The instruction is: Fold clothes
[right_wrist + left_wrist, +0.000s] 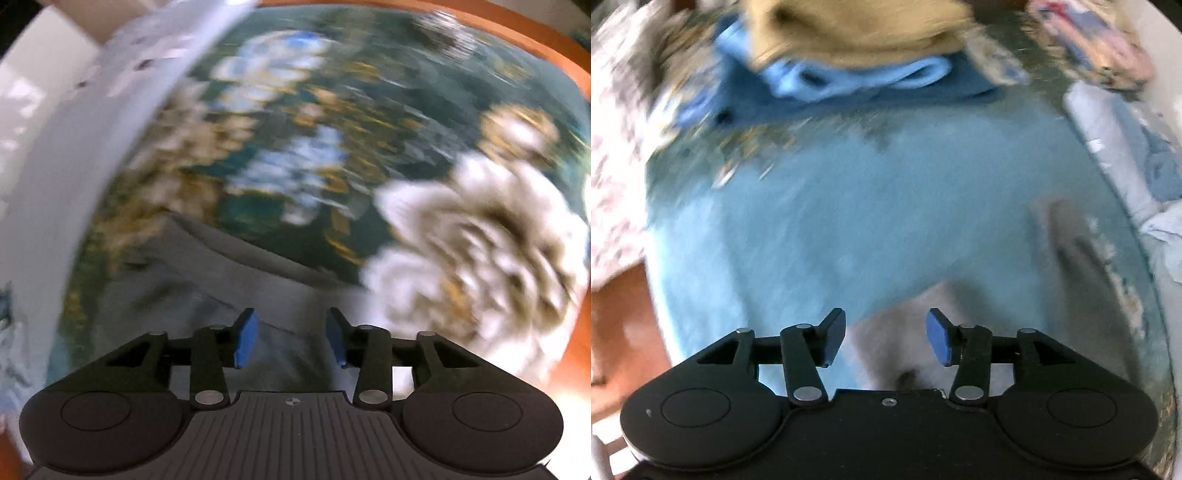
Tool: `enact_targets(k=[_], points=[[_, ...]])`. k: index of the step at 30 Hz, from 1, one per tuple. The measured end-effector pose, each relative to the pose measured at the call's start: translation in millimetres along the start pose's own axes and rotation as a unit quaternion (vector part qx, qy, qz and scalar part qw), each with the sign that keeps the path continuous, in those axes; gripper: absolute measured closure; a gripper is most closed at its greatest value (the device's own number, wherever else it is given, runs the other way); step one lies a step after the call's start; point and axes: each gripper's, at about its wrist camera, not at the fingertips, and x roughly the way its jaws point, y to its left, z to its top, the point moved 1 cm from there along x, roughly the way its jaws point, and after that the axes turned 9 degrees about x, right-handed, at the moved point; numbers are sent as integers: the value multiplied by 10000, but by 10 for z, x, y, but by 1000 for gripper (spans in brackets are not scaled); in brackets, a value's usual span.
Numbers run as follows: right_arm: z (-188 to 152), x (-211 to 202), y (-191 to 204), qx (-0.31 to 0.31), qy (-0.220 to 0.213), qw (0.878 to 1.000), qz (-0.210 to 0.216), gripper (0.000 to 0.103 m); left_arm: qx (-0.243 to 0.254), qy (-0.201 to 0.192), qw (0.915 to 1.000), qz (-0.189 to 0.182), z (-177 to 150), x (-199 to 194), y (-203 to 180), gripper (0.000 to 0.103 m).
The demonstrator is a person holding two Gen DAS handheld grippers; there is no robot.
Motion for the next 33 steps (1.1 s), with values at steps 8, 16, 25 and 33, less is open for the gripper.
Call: enact_targets(k=[8, 16, 25, 33], points=[[280, 567, 721, -528, 336, 9972, 421, 56, 434, -3, 9976, -545, 504, 596, -984, 40], [533, 985, 848, -225, 476, 9970, 560, 51, -121, 524, 9963, -669, 462, 1055, -1226, 38], [686, 1407, 1080, -504, 1010, 9925, 461, 53, -80, 142, 9973, -717, 546, 1134, -1312, 34], [721, 1489, 1082, -651, 1403, 9867, 496, 91, -12, 33, 9961, -883, 589, 1210, -1460, 84]])
